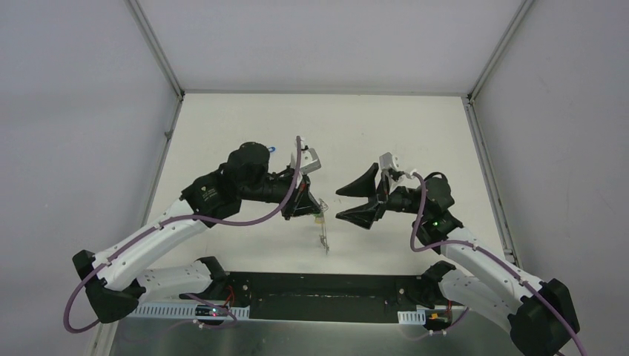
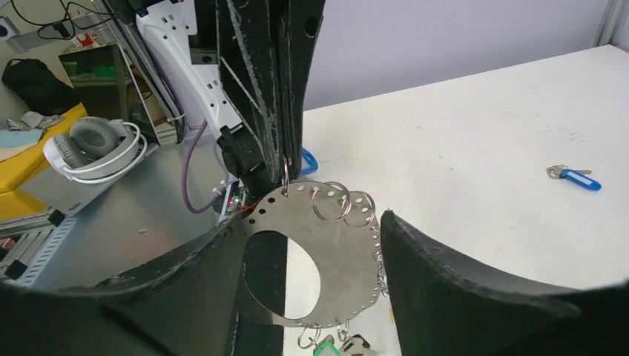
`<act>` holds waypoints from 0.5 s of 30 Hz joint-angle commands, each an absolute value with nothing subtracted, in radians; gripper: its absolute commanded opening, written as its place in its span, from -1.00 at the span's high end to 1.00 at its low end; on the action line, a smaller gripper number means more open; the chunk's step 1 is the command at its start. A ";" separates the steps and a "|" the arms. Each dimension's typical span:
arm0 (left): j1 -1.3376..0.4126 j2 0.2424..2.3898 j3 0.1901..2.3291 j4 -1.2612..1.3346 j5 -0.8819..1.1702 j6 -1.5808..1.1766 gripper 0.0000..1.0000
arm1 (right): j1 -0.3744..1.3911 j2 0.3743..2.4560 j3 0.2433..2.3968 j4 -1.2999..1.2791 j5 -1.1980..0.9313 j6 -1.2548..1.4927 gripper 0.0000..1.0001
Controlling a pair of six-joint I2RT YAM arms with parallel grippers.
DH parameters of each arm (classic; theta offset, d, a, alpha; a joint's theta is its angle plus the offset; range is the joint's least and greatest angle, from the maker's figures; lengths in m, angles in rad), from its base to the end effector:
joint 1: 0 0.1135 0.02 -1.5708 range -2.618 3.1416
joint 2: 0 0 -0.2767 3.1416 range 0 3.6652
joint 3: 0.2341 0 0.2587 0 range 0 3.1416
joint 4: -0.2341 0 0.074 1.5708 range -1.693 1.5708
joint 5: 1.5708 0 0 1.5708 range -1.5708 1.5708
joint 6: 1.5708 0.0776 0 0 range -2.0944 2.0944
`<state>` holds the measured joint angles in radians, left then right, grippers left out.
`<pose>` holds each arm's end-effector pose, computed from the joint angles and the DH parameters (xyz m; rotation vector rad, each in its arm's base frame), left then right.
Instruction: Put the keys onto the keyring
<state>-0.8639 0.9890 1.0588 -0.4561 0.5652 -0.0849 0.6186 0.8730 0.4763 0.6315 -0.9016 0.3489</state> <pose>0.1269 -0.2126 0.3695 1.1451 1.7385 -1.1557 0.1409 0.1750 0.3121 -1.0009 1.2249 1.3726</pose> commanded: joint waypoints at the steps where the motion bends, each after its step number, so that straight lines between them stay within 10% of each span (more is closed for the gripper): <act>1: -0.917 1.059 1.229 -0.741 0.451 -0.011 1.00 | 0.620 0.886 0.505 0.654 -0.896 0.346 -0.38; 15: -1.061 1.405 1.681 -1.262 0.139 0.076 1.00 | 0.687 1.011 0.546 0.802 -0.905 0.455 0.03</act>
